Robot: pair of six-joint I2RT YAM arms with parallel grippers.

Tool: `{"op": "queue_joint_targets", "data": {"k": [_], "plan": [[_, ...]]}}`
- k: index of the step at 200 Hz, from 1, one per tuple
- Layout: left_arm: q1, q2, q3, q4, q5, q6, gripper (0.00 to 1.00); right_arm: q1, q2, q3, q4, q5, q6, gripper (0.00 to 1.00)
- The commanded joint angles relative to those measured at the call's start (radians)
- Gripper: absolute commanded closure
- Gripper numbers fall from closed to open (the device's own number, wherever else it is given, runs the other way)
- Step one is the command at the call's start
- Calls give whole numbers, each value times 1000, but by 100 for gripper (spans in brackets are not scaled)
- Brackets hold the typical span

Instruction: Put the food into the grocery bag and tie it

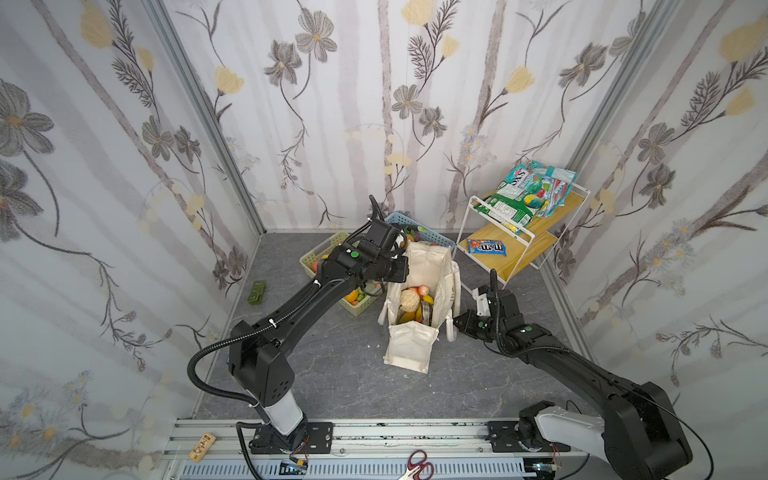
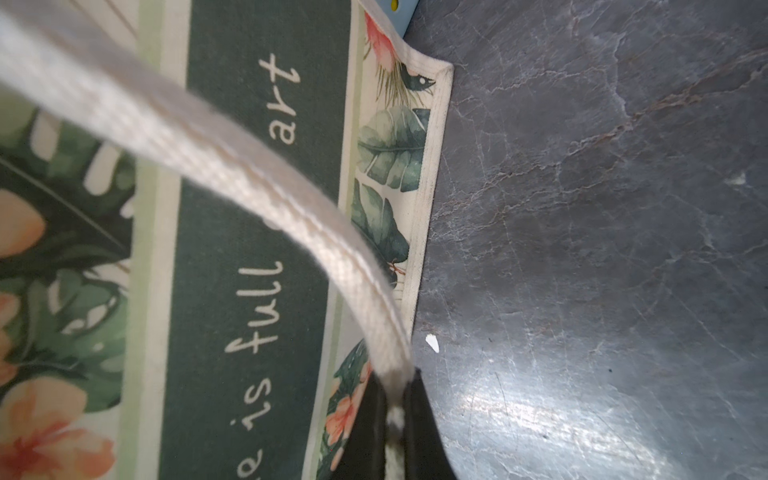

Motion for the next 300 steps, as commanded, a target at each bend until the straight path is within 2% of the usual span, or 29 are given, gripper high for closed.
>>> {"op": "queue_joint_targets", "data": {"k": [1, 60, 114, 161, 196, 221, 258, 300], "plan": [[0, -9, 17, 5, -13, 0, 67, 0, -1, 17, 3, 15, -14, 93], [5, -19, 48, -10, -18, 6, 46, -4, -25, 51, -54, 34, -28, 93], [50, -45, 62, -2, 25, -18, 37, -19, -74, 99, -134, 55, -51, 93], [155, -112, 34, 39, 96, -82, 35, -35, -65, 146, -181, 63, -80, 93], [272, -169, -81, 85, 146, -124, 35, -37, -49, 153, -186, 60, -90, 93], [333, -173, -201, 130, 195, -143, 41, -38, -46, 152, -186, 57, -92, 93], [338, -148, -365, 219, 304, -166, 44, -38, -42, 153, -186, 59, -95, 93], [311, -116, -452, 304, 328, -205, 46, -38, -30, 186, -186, 58, -98, 93]]}}
